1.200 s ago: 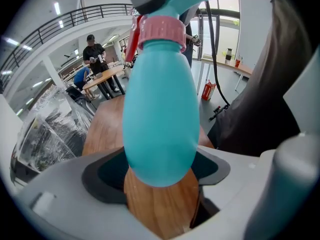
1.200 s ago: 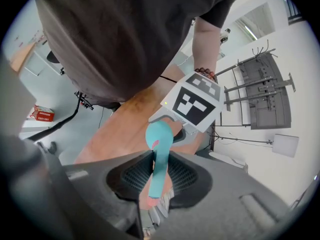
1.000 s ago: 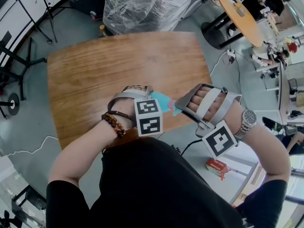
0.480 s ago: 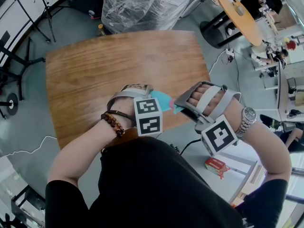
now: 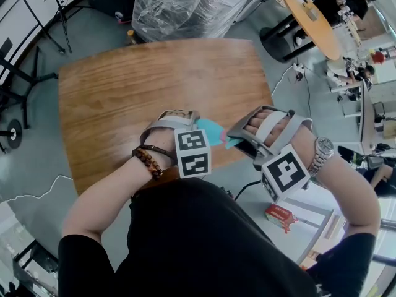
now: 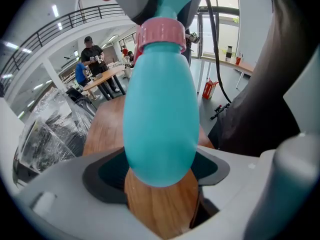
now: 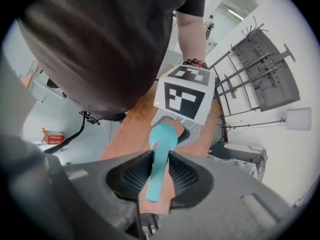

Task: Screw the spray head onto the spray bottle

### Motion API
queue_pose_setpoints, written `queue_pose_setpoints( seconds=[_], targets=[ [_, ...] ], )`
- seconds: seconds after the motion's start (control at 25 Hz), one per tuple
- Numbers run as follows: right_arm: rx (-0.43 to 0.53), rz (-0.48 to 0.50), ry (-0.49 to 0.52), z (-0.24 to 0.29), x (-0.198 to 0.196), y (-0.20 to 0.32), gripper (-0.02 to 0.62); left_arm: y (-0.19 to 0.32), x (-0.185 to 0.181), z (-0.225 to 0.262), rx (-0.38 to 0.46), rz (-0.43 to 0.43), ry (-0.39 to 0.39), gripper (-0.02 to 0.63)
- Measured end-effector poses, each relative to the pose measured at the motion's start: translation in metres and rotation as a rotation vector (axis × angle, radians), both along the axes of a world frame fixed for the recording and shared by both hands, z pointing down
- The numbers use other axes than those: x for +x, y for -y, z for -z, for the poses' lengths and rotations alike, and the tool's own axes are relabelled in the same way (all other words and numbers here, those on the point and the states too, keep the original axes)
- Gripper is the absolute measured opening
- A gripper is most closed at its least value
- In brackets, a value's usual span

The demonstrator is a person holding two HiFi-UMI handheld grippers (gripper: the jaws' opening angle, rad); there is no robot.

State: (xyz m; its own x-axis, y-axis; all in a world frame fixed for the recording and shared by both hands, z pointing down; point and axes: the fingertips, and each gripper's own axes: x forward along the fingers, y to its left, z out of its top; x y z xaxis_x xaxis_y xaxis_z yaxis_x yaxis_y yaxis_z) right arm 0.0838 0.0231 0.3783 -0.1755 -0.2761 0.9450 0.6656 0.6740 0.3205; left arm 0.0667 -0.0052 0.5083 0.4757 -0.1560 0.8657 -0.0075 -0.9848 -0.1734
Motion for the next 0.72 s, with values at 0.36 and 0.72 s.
queue_pose_setpoints(
  seconds=[0.36,0.72],
  targets=[
    [0.018,0.023,-0.016,-0.006,0.001,-0.002,0.134,-0.006,0.002,-0.006,-0.008,-0.015,-0.005,0.407],
    [-0.010,0.027,-0.046,-0.013,0.000,-0.008,0.124,-0.007,0.011,0.002,0.044,-0.046,-0.012,0.407]
  ],
)
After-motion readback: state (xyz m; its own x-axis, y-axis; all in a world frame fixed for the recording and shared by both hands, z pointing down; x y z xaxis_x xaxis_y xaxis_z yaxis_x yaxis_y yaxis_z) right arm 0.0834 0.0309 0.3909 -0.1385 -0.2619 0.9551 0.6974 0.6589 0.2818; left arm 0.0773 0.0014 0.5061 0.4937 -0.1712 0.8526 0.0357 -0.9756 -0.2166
